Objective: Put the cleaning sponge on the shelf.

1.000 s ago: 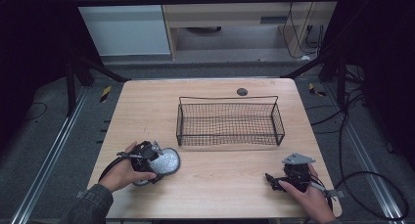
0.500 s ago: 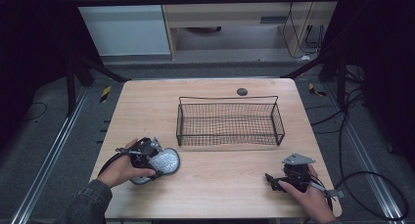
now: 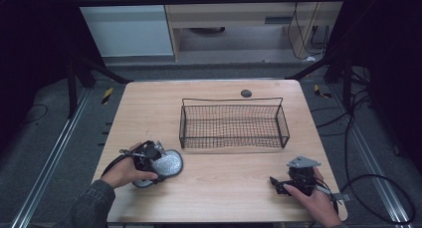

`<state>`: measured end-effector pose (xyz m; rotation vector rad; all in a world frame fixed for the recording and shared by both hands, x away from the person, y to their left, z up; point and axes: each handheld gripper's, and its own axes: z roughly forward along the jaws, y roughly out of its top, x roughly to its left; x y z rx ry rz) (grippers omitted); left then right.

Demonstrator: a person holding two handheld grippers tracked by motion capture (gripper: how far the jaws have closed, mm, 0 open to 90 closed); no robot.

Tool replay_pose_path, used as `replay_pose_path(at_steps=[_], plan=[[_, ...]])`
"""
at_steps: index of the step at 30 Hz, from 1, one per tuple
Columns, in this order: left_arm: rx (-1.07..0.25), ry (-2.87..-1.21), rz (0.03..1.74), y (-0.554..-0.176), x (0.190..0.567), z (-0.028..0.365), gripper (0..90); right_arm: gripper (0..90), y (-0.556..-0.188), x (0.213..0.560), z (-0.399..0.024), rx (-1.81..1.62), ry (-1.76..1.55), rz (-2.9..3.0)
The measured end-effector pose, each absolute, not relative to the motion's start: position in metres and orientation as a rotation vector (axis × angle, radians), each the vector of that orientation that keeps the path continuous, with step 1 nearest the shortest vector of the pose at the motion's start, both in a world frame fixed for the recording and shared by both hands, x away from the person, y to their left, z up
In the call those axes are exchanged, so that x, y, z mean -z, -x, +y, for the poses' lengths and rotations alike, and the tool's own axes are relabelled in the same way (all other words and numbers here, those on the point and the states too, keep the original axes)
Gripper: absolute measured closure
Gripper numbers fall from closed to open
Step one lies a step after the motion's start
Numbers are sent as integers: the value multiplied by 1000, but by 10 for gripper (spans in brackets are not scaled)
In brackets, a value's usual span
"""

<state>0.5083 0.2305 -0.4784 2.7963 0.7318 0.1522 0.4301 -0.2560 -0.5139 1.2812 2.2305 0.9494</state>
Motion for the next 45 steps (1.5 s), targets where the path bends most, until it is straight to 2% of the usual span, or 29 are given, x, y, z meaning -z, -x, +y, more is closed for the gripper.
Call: replay_pose_path(at_steps=[8, 15, 34, 45], plan=[[-127, -2770, 759, -509, 478, 232, 29, 3, -430, 514, -256, -950, -1280, 2231], [-220, -2753, 753, -504, 468, 234, 73, 3, -430, 514, -256, -950, -1279, 2232], [-372, -2694, 606, -469, 428, 224, 80, 3, -430, 514, -256, -950, -1279, 2232], [-457, -2658, 545, -471, 397, 210, 80, 3, -430, 514, -256, -950, -1280, 2231]])
